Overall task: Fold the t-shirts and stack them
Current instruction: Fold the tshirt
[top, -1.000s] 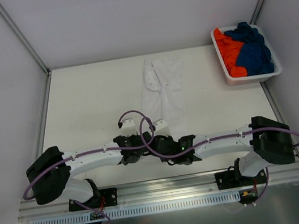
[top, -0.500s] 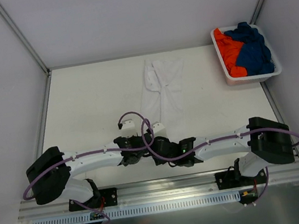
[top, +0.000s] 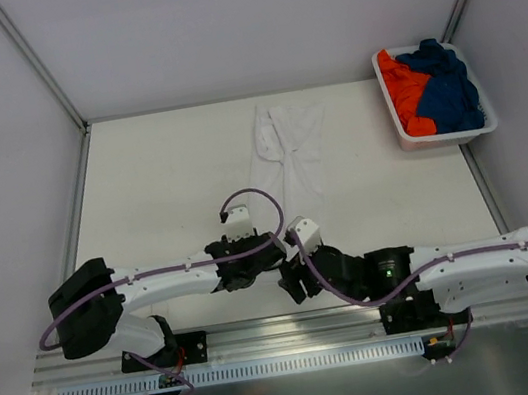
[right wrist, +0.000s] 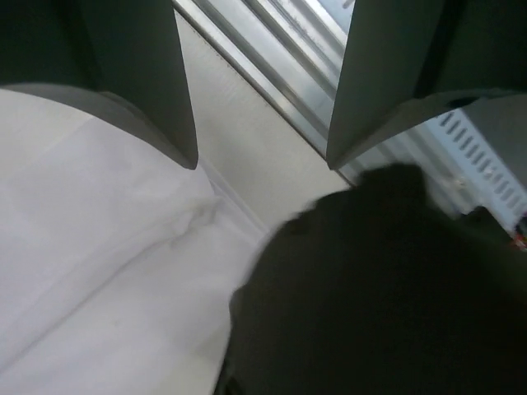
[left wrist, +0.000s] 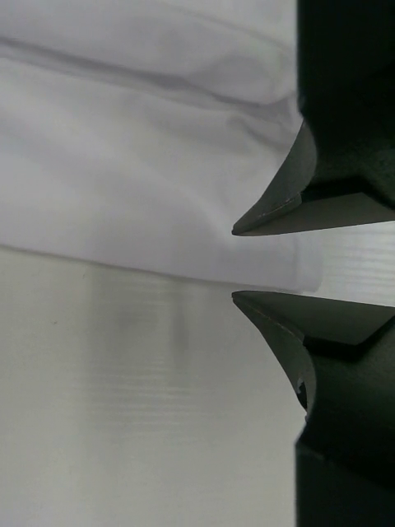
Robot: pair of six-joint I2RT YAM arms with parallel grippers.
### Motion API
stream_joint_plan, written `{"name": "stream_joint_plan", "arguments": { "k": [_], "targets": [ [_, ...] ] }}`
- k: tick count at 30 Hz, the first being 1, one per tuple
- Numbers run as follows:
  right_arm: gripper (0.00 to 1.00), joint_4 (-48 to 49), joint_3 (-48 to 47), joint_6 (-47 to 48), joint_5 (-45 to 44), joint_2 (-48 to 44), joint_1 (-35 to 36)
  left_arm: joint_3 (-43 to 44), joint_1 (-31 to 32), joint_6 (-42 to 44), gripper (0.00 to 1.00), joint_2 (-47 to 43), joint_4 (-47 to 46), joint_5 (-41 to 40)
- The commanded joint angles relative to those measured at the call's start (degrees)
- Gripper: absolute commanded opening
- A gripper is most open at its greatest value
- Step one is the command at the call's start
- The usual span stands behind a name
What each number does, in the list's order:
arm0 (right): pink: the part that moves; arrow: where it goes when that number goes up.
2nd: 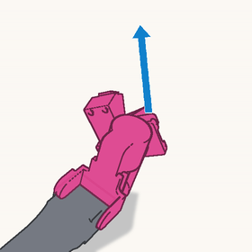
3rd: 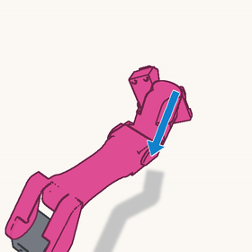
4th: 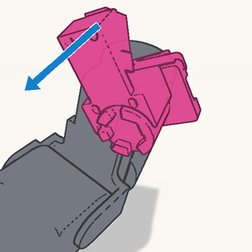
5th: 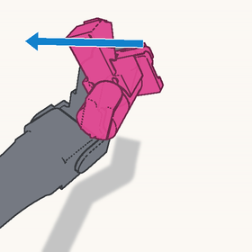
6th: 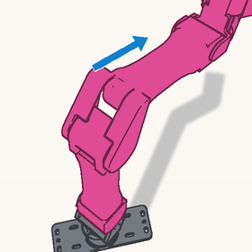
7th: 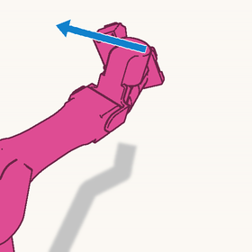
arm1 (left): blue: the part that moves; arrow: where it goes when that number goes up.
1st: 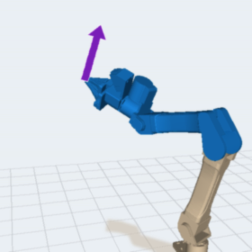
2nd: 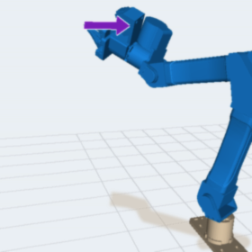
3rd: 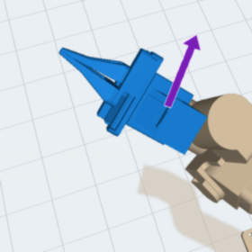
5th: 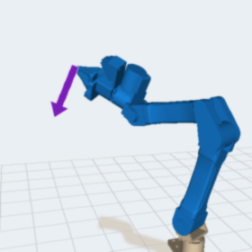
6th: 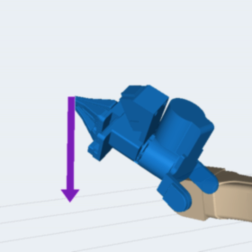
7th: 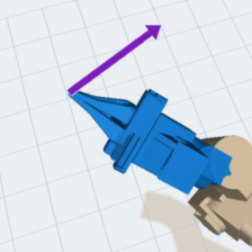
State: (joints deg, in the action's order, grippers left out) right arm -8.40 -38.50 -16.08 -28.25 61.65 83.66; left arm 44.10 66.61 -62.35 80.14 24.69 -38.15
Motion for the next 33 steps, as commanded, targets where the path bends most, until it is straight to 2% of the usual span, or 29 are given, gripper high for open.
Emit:
{"name": "stream_joint_plan", "arguments": {
  "k": [1,3,5,6,7,8,11,13,23,33],
  "targets": [
    [0.68,8.9,-1.1,4.5,-6.7,-7.8,2.0,-0.2,-1.1,0.4,0.34,4.1,4.2,-0.5],
    [0.66,3.3,-1.0,3.2,-11.2,-7.4,1.9,0.0,-1.0,-0.1,0.33,4.1,4.2,-0.5],
    [0.5,-0.6,-1.7,1.3,-16.0,-5.8,1.8,-0.2,-1.1,-0.6,0.31,3.8,4.2,-1.0],
    [0.37,-1.3,-1.8,0.3,-16.8,-3.4,1.0,-0.2,-1.0,-0.8,0.3,3.4,4.3,-1.1],
    [0.12,-1.6,-2.0,-1.2,-17.3,-2.1,0.5,-0.4,-1.0,-0.8,0.28,2.6,4.3,-1.4],
    [0.02,-2.1,-2.4,-2.1,-17.3,-0.6,-0.1,-0.6,-1.0,-1.0,0.22,2.0,4.2,-1.8],
    [0.0,-2.1,-3.8,-4.4,-15.8,5.5,-2.9,-1.4,-1.0,-1.0,0.06,-1.0,4.4,-3.0],
    [0.0,-2.1,-5.1,-5.6,-14.6,10.3,-4.7,-2.1,-1.0,-0.7,0.0,-3.6,4.3,-3.7],
    [0.01,-2.1,-10.4,-7.5,-11.1,25.6,-7.8,-4.8,-1.2,2.5,0.01,-13.2,4.8,-8.6],
    [0.0,-2.0,-11.7,-7.8,-9.0,28.7,-8.2,-8.8,-1.3,2.0,0.03,-19.8,5.2,-8.1]
  ]
}}
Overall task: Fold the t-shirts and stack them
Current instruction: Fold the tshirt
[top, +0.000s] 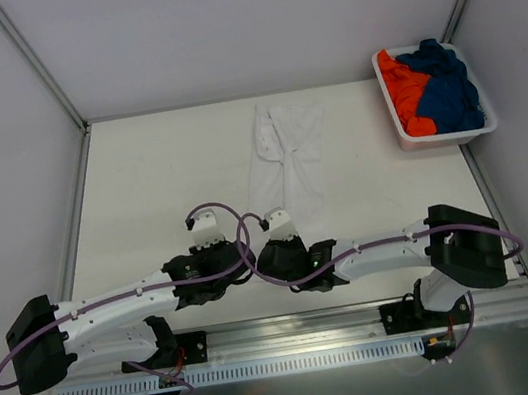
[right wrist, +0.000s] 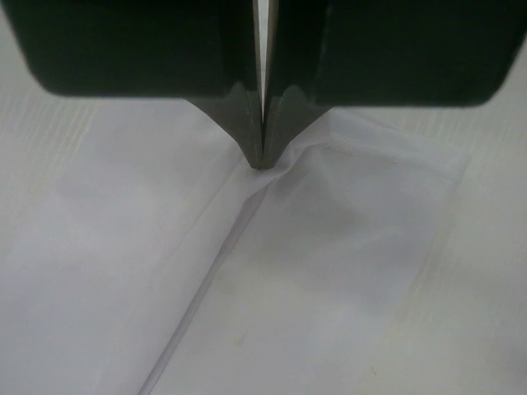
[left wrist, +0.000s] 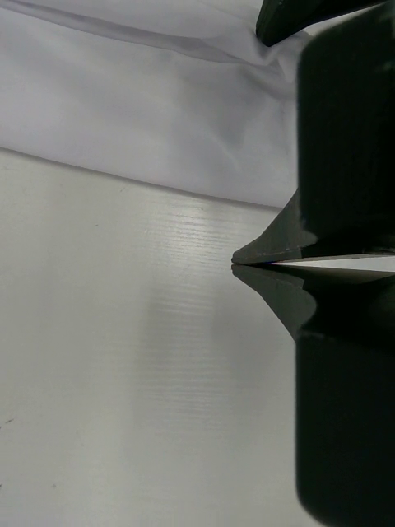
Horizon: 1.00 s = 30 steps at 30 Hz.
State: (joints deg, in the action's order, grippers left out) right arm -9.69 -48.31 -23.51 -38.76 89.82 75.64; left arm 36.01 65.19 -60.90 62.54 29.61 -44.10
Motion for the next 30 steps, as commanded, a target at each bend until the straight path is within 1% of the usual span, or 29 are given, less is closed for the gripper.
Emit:
{"name": "stream_joint_plan", "arguments": {
  "k": [1,7,14,17,18,23,26,27,30],
  "targets": [
    [0.01,0.5,-1.7,-0.2,2.3,0.6,-0.5,-0.9,0.1,0.2,0.04,-2.9,0.3,-2.0],
    [0.01,7.8,-0.1,0.4,9.4,3.2,-1.1,-1.1,0.0,0.4,0.04,-3.6,0.5,-1.8],
    [0.0,8.8,-2.7,0.2,13.2,9.0,-1.3,-1.4,0.0,0.0,0.04,-3.1,0.6,-1.3],
    [0.01,9.5,-2.3,-0.4,14.8,9.8,-1.3,-1.6,0.0,0.0,0.04,-3.6,0.7,-1.3],
    [0.01,11.1,-2.0,-0.7,15.2,9.8,-1.2,-1.7,0.0,0.0,0.04,-3.8,0.7,-1.3],
    [0.01,14.0,-1.2,2.0,15.2,6.3,-0.8,-1.8,0.0,-0.3,0.04,-3.7,0.8,-1.5],
    [0.01,13.6,-2.6,5.9,13.8,1.9,-0.6,-1.0,0.0,-0.1,0.04,-3.6,0.9,-2.0],
    [0.0,13.4,-2.8,8.0,13.5,-0.8,-0.4,-0.9,0.0,0.0,0.04,-3.6,0.9,-2.2],
    [0.01,12.2,-3.5,9.8,11.4,-5.4,-0.1,-0.7,0.0,0.0,0.05,-3.7,0.9,-2.6]
  ]
}}
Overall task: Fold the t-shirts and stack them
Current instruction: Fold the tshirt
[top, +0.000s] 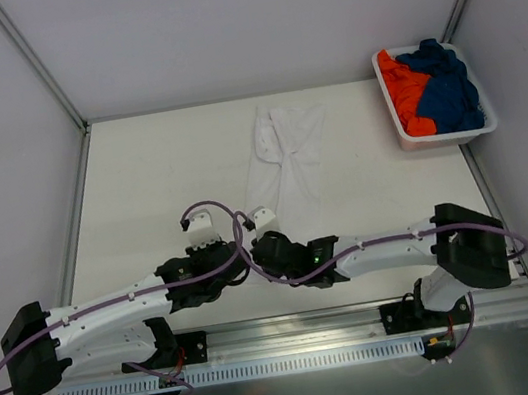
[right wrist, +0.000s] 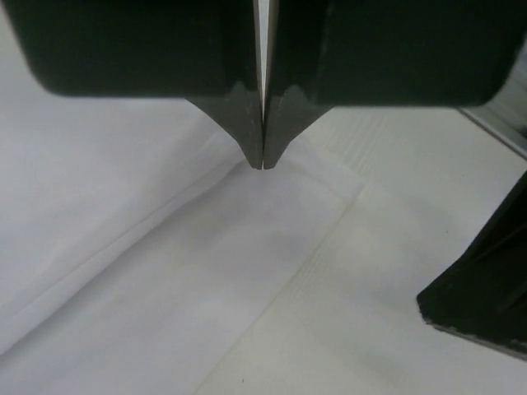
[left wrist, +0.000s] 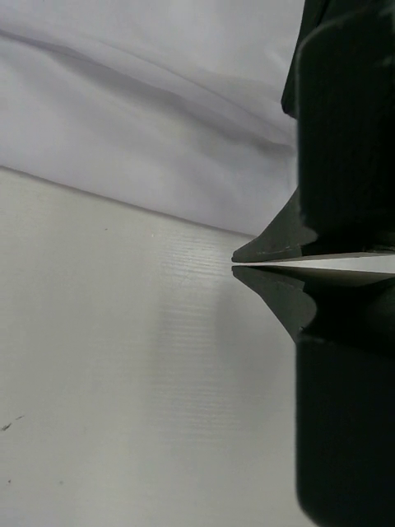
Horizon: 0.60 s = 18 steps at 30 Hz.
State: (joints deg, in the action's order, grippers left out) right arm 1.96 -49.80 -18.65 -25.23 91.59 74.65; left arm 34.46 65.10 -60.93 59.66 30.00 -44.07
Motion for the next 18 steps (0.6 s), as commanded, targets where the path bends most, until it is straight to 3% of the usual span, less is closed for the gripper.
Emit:
{"name": "stream_joint_plan", "arguments": {
  "k": [1,6,14,16,17,18],
  "targets": [
    [0.01,-1.2,-2.2,5.1,-2.8,-10.2,1.0,0.9,0.1,0.0,0.05,-0.8,0.5,-2.7],
    [0.0,-11.6,-2.5,4.1,-11.1,-14.8,0.9,0.9,-0.1,-0.5,0.06,0.0,0.4,-2.4],
    [0.01,-17.8,-0.8,-5.2,-14.2,-9.3,-0.8,1.4,-0.2,0.0,0.08,1.7,0.4,-1.8],
    [0.01,-22.4,-1.7,-8.8,-14.8,-8.0,-0.4,1.5,-0.4,1.1,0.13,2.6,0.4,-1.2],
    [0.01,-23.9,-2.2,-10.0,-16.0,-7.6,-0.1,1.3,-0.4,1.2,0.23,3.1,0.4,-0.9],
    [0.01,-26.8,-2.2,-11.3,-16.4,-7.4,0.2,1.1,-0.4,1.2,0.26,3.4,0.3,-0.8]
  ]
}}
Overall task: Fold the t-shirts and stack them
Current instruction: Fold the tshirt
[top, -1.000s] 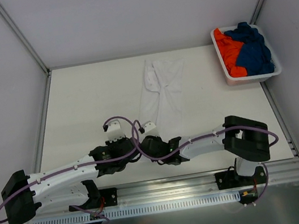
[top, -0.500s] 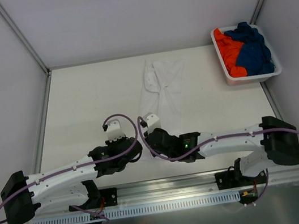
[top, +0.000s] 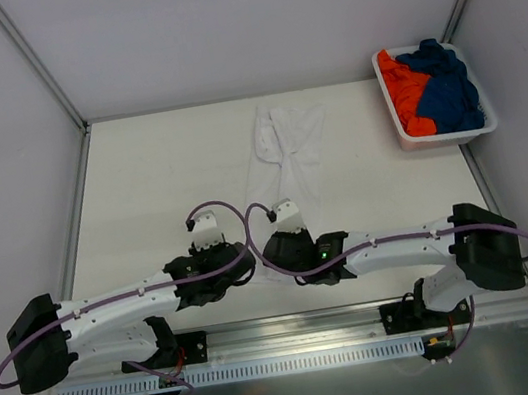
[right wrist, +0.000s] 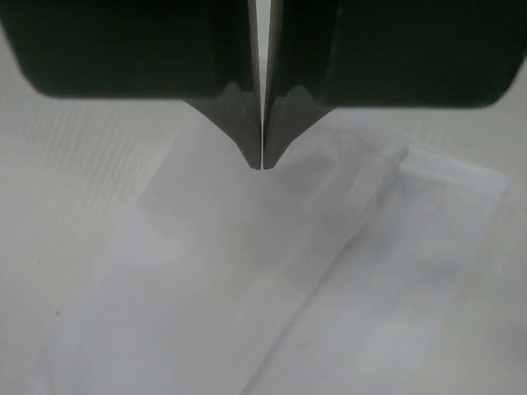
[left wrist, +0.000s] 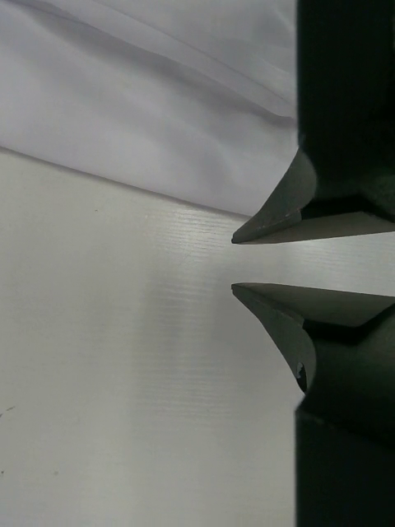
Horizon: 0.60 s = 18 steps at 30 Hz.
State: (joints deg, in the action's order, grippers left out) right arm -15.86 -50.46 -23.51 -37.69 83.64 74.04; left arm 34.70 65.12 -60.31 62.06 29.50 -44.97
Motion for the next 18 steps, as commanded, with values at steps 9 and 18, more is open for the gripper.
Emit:
{"name": "stream_joint_plan", "arguments": {
  "k": [9,18],
  "targets": [
    [0.55,-24.0,2.7,-22.9,-8.7,-7.7,6.6,-8.8,-0.4,5.2,0.79,-7.0,-10.8,7.3],
    [0.57,-20.8,9.2,-34.1,-8.4,-8.5,10.9,-22.2,-0.4,8.1,0.81,-25.1,-23.8,14.4]
  ]
}}
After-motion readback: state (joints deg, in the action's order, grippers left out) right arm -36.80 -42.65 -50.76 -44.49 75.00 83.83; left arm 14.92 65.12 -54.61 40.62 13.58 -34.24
